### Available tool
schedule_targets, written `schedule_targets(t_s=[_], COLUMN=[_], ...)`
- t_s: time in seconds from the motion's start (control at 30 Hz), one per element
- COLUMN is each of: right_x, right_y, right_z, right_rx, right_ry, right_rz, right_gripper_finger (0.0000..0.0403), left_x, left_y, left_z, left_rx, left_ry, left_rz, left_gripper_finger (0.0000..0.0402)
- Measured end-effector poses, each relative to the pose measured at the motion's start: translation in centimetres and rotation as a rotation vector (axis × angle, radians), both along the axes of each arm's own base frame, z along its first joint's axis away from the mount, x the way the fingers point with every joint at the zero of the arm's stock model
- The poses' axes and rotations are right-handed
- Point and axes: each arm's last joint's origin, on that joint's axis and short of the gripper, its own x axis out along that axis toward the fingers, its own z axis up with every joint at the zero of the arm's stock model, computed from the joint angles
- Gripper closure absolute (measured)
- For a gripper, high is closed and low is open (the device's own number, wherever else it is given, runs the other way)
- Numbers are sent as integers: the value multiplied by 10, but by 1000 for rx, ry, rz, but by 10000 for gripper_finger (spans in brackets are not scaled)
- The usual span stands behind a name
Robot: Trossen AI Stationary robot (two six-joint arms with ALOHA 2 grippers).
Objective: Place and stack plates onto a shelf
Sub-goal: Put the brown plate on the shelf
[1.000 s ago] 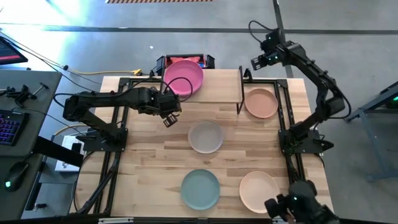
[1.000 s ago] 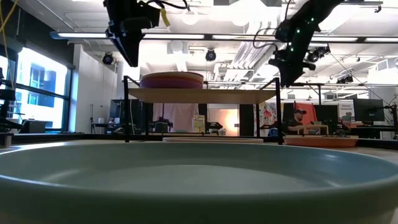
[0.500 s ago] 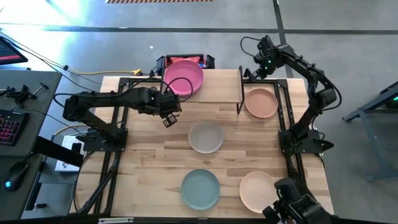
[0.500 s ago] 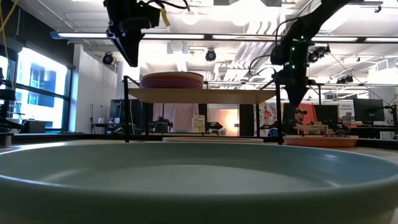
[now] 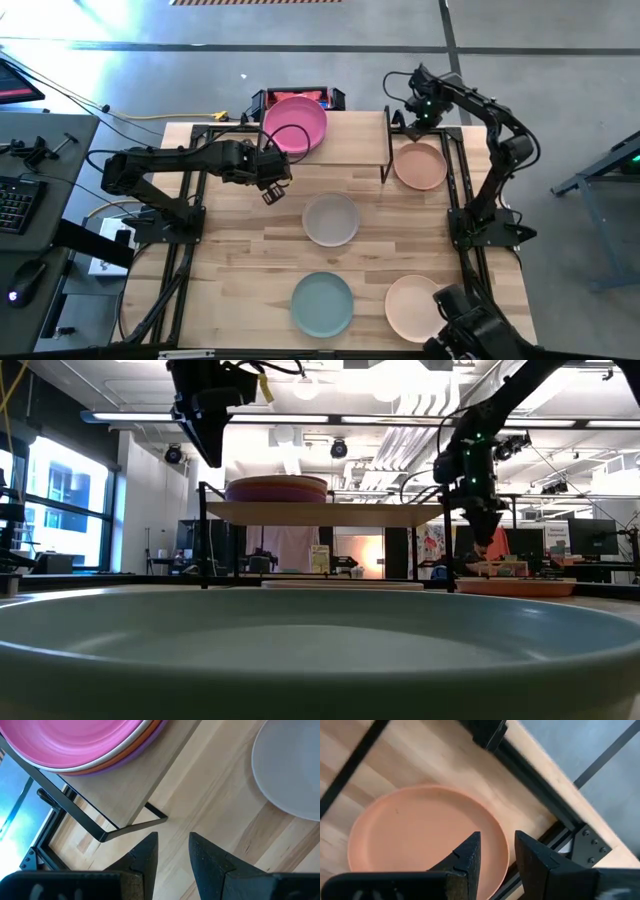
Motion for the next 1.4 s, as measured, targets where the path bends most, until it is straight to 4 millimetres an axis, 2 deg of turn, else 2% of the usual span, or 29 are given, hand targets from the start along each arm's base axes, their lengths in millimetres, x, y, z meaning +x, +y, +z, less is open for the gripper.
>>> schedule_targets(t_s=[0.27,0.8,1.2,1.4], right_x=[2,3,23,25], right_y=[-3,-5,4,0], right_z=[-11,-11,-12,-27], right_rx=[36,24,13,59], right_ry=[16,17,12,42], right_rz=[-18,77,116,116], right_gripper_finger=[304,304,304,304], left_x=[0,0,0,0], left_y=[0,0,0,0], left_z=[0,0,0,0], left_rx=[0,0,2,2], left_ry=[0,0,5,5], left_rz=[-1,-1,-11,-10], left_gripper_finger=[303,303,303,303])
